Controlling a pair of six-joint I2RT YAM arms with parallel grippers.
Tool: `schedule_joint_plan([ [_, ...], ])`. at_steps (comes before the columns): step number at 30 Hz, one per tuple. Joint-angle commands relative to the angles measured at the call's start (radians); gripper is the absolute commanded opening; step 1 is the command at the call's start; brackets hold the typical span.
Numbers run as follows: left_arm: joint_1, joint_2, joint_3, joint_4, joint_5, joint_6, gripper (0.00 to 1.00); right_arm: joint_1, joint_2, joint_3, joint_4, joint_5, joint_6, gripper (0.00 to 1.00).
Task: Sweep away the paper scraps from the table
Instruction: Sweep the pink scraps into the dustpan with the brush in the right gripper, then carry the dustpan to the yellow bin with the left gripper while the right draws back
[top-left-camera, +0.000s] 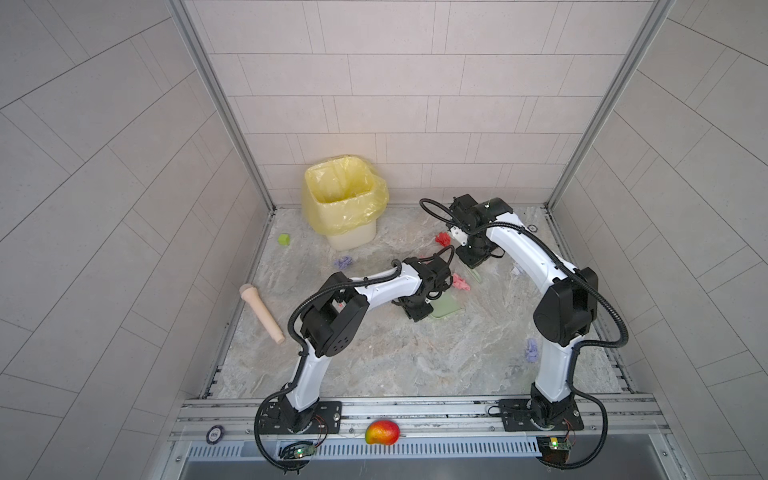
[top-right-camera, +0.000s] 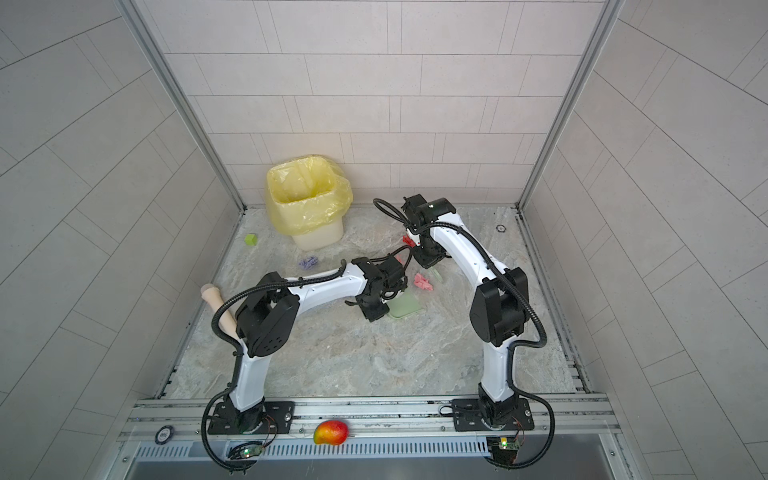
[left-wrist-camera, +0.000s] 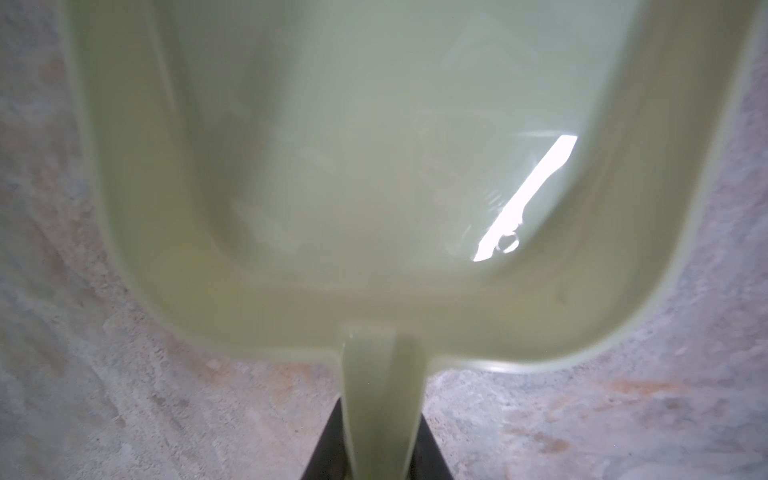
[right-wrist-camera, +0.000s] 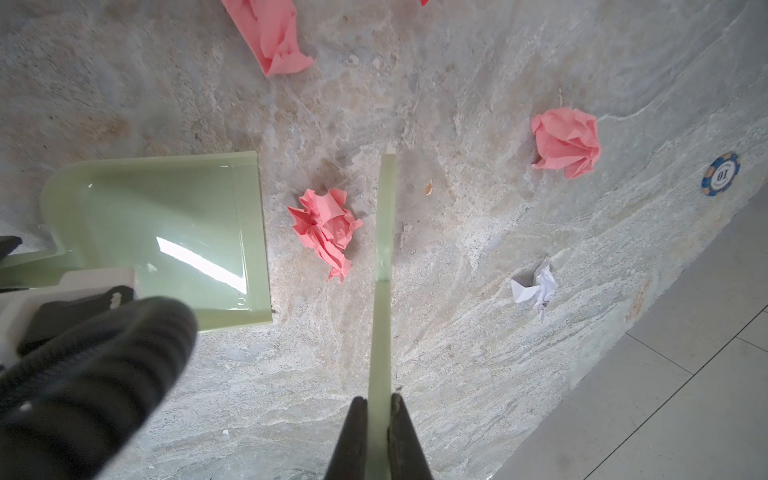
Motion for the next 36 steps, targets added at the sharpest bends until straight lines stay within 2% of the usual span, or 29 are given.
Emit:
schedule_joint_plan([
  [1, 0.011, 0.023, 0.042, -0.081, 0.029, 0.013, 0.0, 0.002, 0.021, 0.016, -0.039, -0.016, -0.001, 0.0],
  [10, 0.014, 0.057, 0.075, -0.122, 0.026, 0.028, 0.0, 0.021, 0.014, 0.0, -0.068, -0.103, 0.004, 0.0],
  [23, 0.022, 0.043, 0.053, -0.101, 0.012, 0.02, 0.0, 0.101, -0.103, -0.063, -0.126, -0.363, 0.098, 0.0],
  [30, 0.024, 0.022, 0.024, -0.074, 0.009, 0.013, 0.0, 0.064, -0.128, -0.052, -0.18, -0.319, 0.115, 0.0],
  [36, 0.022, -0.03, -0.033, -0.007, -0.005, 0.0, 0.0, -0.042, -0.182, -0.077, -0.168, -0.303, 0.133, 0.0],
])
